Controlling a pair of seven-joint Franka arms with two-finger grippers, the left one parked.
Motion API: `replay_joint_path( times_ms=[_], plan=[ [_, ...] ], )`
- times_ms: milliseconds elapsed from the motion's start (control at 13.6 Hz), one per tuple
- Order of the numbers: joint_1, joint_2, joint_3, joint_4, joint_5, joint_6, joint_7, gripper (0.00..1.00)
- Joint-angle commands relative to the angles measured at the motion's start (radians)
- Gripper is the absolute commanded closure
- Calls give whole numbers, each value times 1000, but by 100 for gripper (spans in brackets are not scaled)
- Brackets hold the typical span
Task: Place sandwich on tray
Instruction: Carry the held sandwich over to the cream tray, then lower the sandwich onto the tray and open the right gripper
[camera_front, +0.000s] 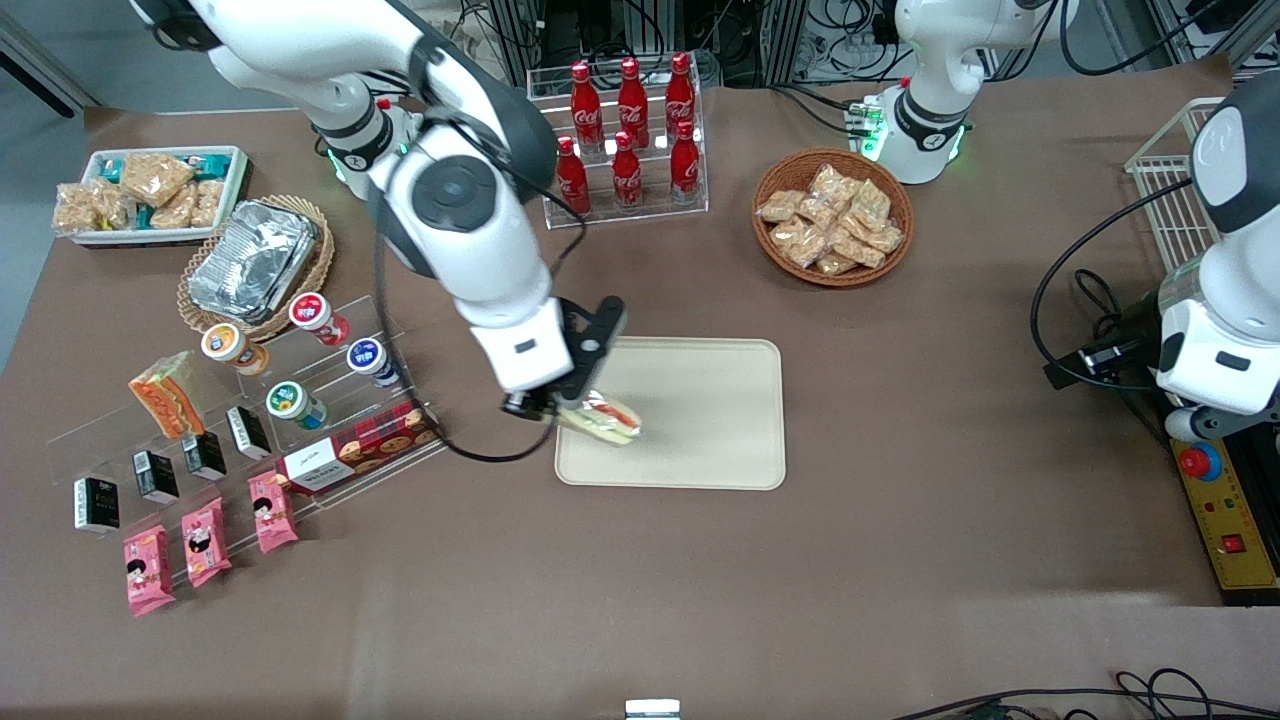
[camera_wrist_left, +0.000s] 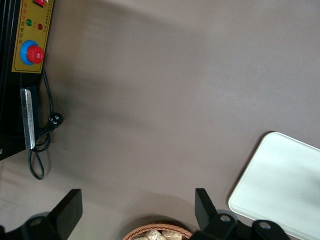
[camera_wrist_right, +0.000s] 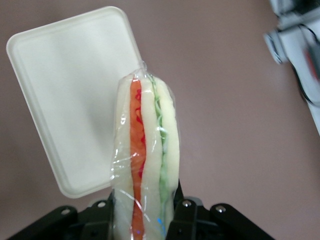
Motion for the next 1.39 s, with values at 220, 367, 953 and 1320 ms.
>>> replay_joint_path(
  times_ms=[220, 367, 953, 1320],
  plan=[
    [89, 175, -6, 27, -163, 168, -55, 60],
    [97, 215, -8, 27, -177, 211, -55, 60],
    [117, 295, -32, 25, -217, 255, -43, 60],
    [117, 327, -46, 27, -215, 302, -15, 60]
  ],
)
